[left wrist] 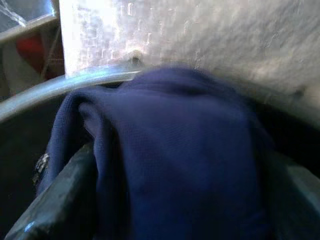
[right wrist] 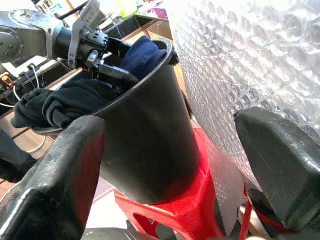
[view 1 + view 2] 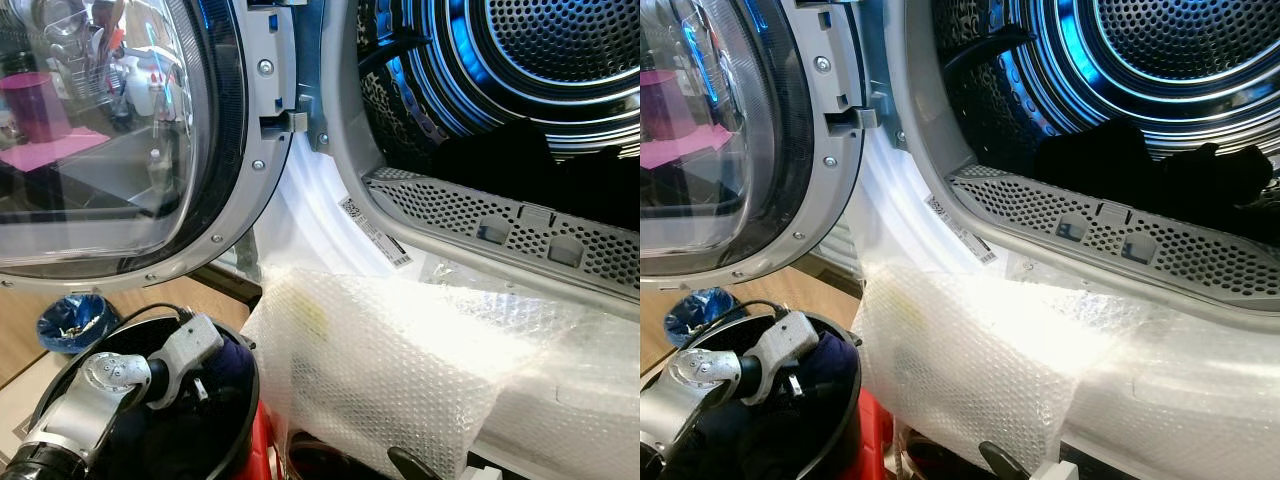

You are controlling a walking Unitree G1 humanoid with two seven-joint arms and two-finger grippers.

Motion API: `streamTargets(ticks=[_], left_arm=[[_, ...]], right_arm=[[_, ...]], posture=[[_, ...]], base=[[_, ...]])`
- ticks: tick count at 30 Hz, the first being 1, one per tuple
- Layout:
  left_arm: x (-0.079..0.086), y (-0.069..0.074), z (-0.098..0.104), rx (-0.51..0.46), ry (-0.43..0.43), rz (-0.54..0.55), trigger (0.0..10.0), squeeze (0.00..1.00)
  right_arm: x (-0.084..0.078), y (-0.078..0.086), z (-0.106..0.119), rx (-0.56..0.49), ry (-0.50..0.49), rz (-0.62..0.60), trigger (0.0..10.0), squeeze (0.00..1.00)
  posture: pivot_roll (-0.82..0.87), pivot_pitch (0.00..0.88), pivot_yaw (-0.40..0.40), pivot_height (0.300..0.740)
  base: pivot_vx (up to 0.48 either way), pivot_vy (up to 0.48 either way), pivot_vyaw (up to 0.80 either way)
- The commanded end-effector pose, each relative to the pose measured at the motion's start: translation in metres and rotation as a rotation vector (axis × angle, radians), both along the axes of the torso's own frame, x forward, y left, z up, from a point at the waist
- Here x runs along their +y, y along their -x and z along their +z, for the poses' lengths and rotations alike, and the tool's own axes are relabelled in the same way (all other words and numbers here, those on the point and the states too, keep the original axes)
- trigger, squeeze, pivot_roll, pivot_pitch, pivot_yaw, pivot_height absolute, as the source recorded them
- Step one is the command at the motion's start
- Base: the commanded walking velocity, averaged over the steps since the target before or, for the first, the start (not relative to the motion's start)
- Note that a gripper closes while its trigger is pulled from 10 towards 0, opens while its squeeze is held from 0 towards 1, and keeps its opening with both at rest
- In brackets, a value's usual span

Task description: Clothes washing

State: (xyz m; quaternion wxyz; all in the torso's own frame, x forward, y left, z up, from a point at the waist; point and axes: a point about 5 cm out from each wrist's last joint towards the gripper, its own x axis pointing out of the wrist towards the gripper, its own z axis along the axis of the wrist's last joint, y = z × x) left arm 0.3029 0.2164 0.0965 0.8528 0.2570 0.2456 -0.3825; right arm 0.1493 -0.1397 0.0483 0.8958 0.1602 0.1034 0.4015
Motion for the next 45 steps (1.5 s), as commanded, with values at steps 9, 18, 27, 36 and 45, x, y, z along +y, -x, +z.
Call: streamTargets(ticks=[9,18,27,36,45], left_arm=[[0.002,-0.017,-0.003,-0.130,-0.042,0.092,4.5,0.00],[-0.013,-0.021,-0.009,-0.143,0.037,0.101,0.0,0.00],[-0.012,-0.023,-0.007,-0.171,0.067,0.126,0.0,0.00],[-0.014,-0.022,-0.007,-0.171,0.092,0.122,0.0,0.00],[-0.016,-0.021,-0.004,-0.214,0.144,0.147,0.0,0.00]], right_arm=[[-0.003,0.000,-0.003,0.008,0.015,-0.005,10.0,0.00],[-0.007,0.000,0.000,-0.001,0.028,-0.017,10.0,0.00],[-0.006,0.000,-0.002,-0.001,0.025,-0.017,10.0,0.00],[-0.005,0.000,-0.002,0.000,0.028,-0.005,10.0,0.00],[-0.005,-0.001,-0.002,0.000,0.025,-0.002,10.0,0.00]], posture=[[0.23,0.031,-0.016,0.740],[0.19,0.002,-0.018,0.740],[0.19,0.000,-0.012,0.740],[0.19,0.000,-0.016,0.740],[0.20,0.000,-0.018,0.740]], base=[[0.000,0.000,0.00],[0.000,0.000,0.00],[0.000,0.000,0.00],[0.000,0.000,0.00],[0.000,0.000,0.00]])
